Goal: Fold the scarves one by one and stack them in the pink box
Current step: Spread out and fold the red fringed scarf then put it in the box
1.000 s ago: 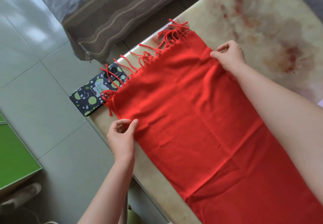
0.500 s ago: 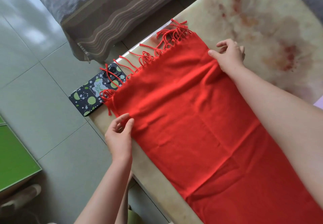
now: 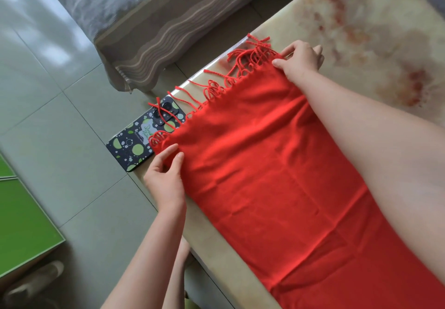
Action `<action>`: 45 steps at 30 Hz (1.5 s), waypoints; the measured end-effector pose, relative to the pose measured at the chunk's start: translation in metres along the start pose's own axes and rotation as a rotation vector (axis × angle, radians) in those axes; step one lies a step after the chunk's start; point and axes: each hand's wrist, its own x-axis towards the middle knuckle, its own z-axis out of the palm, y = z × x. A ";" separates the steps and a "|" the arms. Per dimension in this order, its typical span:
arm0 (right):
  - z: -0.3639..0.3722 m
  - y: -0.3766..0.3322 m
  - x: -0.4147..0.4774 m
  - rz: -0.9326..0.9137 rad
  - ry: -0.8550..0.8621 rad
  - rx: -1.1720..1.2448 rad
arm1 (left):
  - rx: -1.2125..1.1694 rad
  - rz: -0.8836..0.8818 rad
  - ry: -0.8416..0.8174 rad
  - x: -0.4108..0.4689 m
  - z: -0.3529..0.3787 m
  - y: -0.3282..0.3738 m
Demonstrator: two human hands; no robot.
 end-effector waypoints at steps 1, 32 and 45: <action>0.001 -0.001 0.000 -0.009 -0.001 -0.012 | 0.015 0.006 -0.007 0.003 -0.001 0.000; -0.057 0.204 -0.112 0.051 0.028 0.047 | 1.335 1.005 -0.835 0.001 0.208 0.032; -0.058 0.221 -0.123 0.063 0.147 0.091 | 1.345 1.067 -0.727 -0.004 0.223 0.034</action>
